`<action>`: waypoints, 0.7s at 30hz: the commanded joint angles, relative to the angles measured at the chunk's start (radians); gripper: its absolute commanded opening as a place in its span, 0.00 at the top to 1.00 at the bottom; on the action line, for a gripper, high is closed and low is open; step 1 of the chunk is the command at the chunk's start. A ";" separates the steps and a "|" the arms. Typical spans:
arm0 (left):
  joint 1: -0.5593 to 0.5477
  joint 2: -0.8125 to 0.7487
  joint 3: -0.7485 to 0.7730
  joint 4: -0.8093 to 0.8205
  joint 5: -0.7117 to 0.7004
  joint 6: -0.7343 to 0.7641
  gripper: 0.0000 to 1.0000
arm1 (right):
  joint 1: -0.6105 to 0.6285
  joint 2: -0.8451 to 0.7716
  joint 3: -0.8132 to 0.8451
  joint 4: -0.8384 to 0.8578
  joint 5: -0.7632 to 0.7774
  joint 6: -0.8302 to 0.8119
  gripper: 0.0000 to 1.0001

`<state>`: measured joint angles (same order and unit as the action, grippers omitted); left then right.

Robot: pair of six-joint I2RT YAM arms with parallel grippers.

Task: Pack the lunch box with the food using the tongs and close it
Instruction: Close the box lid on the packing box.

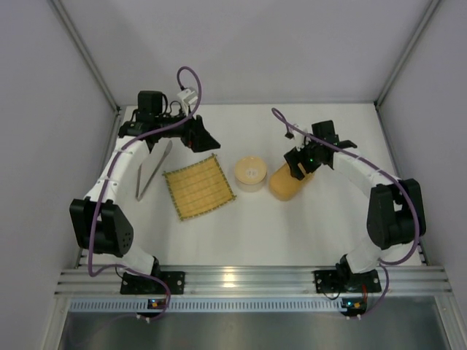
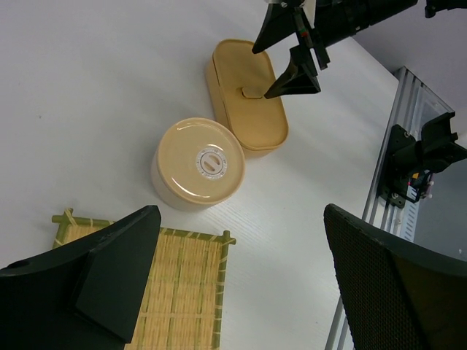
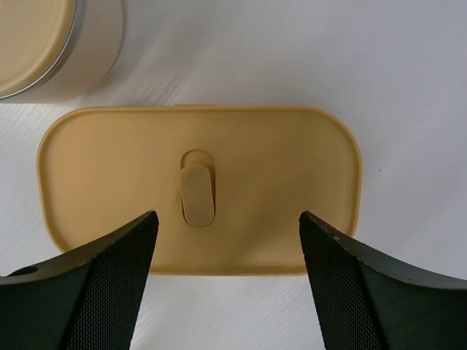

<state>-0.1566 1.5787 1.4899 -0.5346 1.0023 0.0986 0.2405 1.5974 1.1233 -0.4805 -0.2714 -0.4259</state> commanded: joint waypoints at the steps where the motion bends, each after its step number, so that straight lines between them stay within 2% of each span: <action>1: 0.003 -0.049 0.001 0.016 0.041 -0.002 0.02 | 0.029 0.047 0.072 -0.044 -0.009 -0.037 0.22; 10: 0.008 -0.048 0.000 0.010 0.027 0.004 0.02 | 0.063 0.179 0.135 -0.213 0.011 -0.077 0.22; 21: 0.022 -0.029 -0.003 -0.005 0.010 0.016 0.02 | 0.117 0.272 0.089 -0.254 0.070 -0.068 0.23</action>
<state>-0.1459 1.5734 1.4902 -0.5369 1.0042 0.1001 0.3241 1.7741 1.2652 -0.6029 -0.2131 -0.4957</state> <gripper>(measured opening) 0.983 0.776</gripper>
